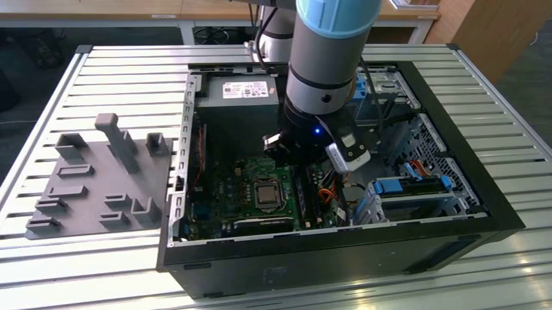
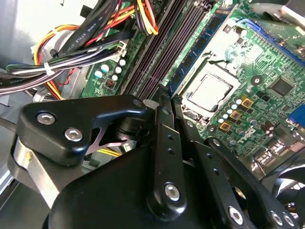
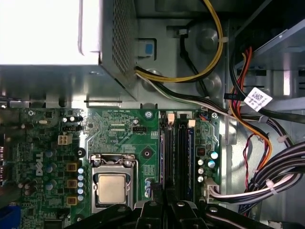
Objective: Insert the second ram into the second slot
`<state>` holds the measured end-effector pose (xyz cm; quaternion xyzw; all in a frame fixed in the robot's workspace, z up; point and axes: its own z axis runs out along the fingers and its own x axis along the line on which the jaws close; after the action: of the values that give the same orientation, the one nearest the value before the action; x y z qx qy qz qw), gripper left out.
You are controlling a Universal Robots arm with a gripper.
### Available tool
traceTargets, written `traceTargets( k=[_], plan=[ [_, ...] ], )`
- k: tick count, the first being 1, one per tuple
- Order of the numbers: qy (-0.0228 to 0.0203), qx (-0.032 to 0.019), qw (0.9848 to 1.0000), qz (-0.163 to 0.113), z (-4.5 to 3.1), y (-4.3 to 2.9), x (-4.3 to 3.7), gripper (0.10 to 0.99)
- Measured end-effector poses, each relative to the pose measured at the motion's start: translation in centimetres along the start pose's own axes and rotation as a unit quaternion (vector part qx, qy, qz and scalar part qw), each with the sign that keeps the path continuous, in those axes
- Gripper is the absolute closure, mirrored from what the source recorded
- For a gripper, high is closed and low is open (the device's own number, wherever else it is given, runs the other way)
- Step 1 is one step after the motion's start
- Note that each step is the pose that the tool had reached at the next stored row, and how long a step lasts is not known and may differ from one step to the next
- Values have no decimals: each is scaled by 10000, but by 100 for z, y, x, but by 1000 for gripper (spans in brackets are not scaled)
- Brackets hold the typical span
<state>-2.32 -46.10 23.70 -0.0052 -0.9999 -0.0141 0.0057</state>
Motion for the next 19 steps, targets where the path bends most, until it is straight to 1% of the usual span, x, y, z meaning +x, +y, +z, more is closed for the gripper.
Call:
traceTargets(
  k=[8,12,19],
  plan=[
    [0,10,10000,5,18,-1,-17,949],
    [0,11,10000,5,43,2,-32,949],
    [0,10,10000,5,50,2,-34,949]
  ],
)
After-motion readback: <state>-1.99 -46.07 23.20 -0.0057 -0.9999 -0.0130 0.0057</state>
